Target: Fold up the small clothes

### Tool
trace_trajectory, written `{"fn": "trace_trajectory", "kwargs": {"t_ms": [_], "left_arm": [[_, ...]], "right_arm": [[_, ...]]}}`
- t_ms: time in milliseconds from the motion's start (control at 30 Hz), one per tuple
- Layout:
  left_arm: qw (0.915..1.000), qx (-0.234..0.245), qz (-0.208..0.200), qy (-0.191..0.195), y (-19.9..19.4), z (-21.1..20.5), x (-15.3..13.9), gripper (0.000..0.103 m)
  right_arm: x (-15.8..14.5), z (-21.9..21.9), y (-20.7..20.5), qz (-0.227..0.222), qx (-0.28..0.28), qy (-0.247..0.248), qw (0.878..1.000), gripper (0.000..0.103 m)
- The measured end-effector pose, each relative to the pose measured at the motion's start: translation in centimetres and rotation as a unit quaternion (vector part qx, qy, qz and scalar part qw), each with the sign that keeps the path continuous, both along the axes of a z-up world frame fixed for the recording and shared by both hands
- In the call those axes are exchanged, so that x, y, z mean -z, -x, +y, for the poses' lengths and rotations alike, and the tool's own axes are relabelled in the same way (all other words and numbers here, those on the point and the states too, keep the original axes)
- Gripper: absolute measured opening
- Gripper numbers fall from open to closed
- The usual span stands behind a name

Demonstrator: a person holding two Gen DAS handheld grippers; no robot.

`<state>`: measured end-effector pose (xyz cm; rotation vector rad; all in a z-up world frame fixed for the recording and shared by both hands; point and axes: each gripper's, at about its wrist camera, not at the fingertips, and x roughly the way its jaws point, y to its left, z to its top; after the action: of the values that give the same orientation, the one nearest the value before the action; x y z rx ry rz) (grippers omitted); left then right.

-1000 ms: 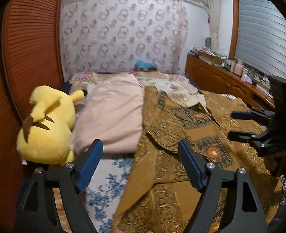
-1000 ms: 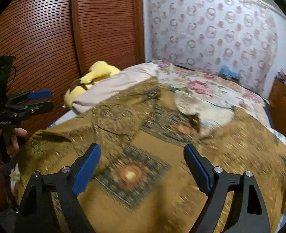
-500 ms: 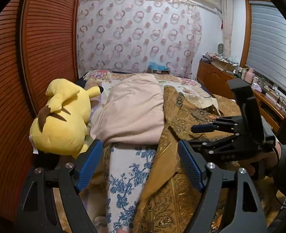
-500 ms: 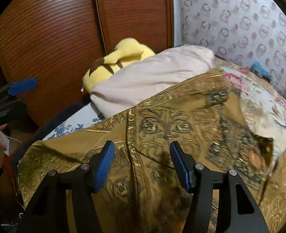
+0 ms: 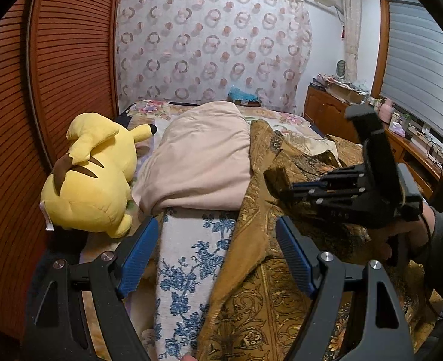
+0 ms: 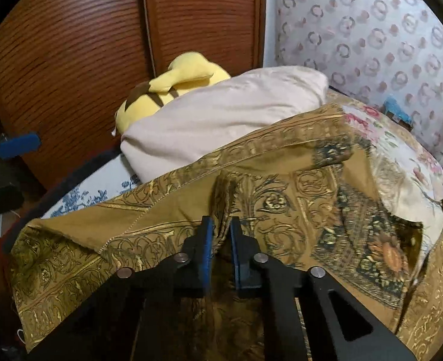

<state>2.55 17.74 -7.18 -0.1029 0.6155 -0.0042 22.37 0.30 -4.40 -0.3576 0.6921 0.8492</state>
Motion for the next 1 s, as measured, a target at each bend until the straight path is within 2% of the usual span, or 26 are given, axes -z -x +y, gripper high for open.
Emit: {"fn": "trace_trajectory", "kwargs": {"t_ms": [100, 267, 433, 467, 500, 633, 700, 1000], "left_arm": [[1.0, 0.005, 0.001, 0.0, -0.1, -0.4, 0.1, 0.081], [0.9999, 0.016, 0.004, -0.003, -0.2, -1.5, 0.0, 0.081], [0.9997, 0.025, 0.004, -0.002, -0.8, -2.5, 0.0, 0.081], [0.9996, 0.027, 0.004, -0.002, -1.0, -2.6, -0.1, 0.081], [0.9995, 0.03, 0.004, -0.004, -1.2, -2.9, -0.2, 0.081], [0.9992, 0.039, 0.006, -0.01, -2.3, -3.9, -0.4, 0.081], [0.9988, 0.048, 0.009, -0.011, -3.2, -4.4, -0.5, 0.081], [0.9957, 0.074, 0.047, -0.029, -9.7, -6.3, -0.2, 0.081]], "right_arm": [[-0.7, -1.6, 0.5, -0.007, 0.016, -0.019, 1.0, 0.008], [-1.9, -7.0, 1.5, -0.02, 0.051, -0.052, 0.997, 0.008], [-2.0, -11.7, 1.7, -0.009, 0.095, -0.05, 0.994, 0.008], [-1.9, -12.3, 1.8, -0.009, 0.102, -0.043, 0.994, 0.01], [-1.5, -12.9, 1.8, -0.01, 0.112, -0.033, 0.993, 0.019], [-0.8, -14.9, 1.4, -0.004, 0.138, -0.018, 0.99, 0.035], [-0.2, -16.2, 0.9, 0.001, 0.152, -0.01, 0.988, 0.046], [0.3, -20.1, -0.9, -0.004, 0.193, 0.035, 0.98, 0.047]]}}
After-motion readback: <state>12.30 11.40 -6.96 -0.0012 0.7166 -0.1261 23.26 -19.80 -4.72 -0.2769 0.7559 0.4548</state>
